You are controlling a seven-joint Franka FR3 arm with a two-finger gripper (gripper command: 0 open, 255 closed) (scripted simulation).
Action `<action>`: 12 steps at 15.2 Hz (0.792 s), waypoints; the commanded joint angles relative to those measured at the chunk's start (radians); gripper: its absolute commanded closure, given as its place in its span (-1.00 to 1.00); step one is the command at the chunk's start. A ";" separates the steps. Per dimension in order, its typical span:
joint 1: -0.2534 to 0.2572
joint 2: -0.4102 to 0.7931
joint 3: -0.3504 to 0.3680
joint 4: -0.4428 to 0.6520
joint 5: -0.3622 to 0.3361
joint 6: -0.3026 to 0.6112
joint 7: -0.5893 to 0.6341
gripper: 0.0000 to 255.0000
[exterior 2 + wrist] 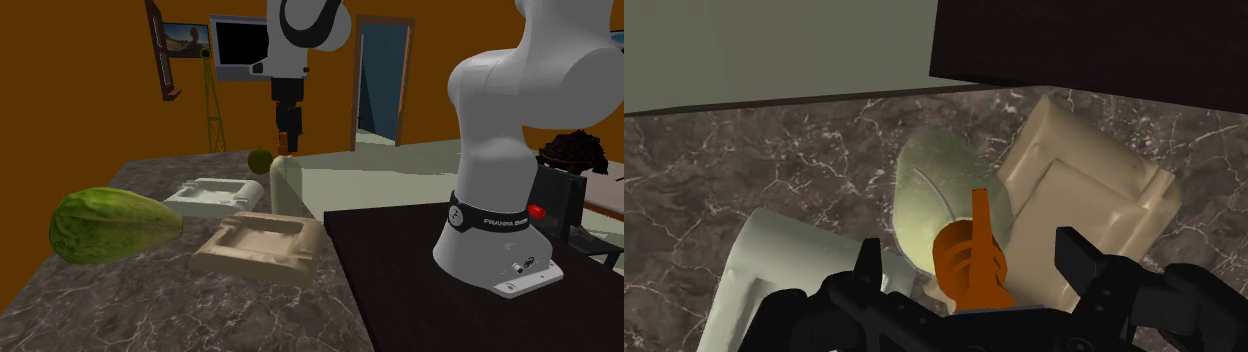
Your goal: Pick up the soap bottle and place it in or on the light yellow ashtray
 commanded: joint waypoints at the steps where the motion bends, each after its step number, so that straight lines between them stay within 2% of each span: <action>1: 0.000 0.001 0.000 0.000 0.000 0.001 0.000 -1.00; 3: 0.000 0.001 0.000 0.000 0.000 0.001 0.000 -1.00; 4: 0.000 0.001 0.000 0.000 0.000 0.001 0.000 1.00; 12: 0.000 0.001 0.000 0.000 0.001 0.000 0.000 1.00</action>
